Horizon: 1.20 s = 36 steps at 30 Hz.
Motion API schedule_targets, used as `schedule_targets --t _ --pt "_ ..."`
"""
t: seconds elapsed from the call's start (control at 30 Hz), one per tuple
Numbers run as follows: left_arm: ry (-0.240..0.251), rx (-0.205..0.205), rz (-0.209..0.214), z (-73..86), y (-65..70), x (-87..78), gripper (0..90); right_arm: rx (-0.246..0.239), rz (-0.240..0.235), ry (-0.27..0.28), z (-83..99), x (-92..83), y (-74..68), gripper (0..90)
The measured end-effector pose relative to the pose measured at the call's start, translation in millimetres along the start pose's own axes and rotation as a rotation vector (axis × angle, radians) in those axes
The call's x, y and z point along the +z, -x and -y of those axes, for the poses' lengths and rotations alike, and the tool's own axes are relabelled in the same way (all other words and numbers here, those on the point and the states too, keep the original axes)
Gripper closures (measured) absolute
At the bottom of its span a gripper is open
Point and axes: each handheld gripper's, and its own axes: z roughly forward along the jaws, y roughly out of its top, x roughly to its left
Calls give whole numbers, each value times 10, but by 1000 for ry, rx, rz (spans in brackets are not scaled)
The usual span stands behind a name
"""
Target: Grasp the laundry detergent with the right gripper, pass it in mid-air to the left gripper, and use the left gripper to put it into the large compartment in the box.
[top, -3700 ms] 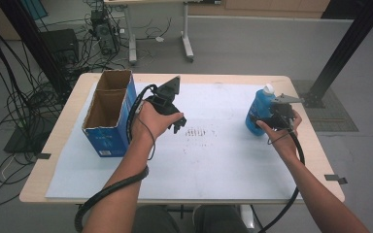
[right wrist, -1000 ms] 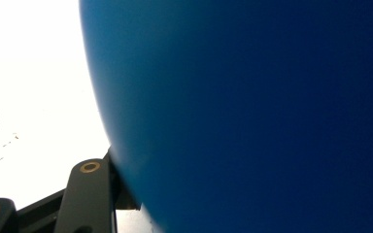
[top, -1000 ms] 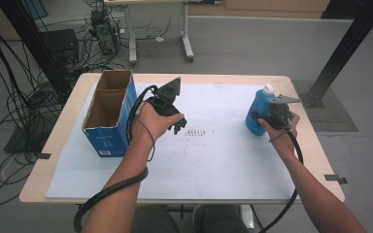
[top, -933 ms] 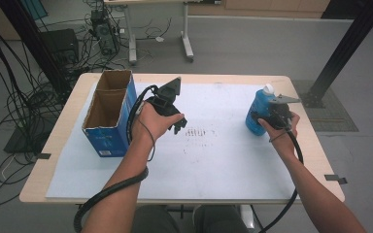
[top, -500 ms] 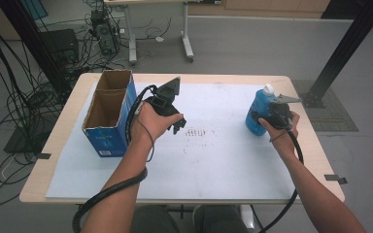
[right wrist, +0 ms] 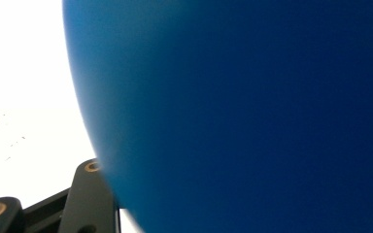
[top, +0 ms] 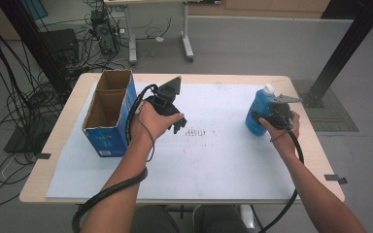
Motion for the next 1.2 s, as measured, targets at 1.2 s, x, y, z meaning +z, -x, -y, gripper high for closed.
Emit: schedule_targets --t 1.2 --pt "21 -10 -4 62 -47 -100 54 4 -16 8 11 0 19 426"
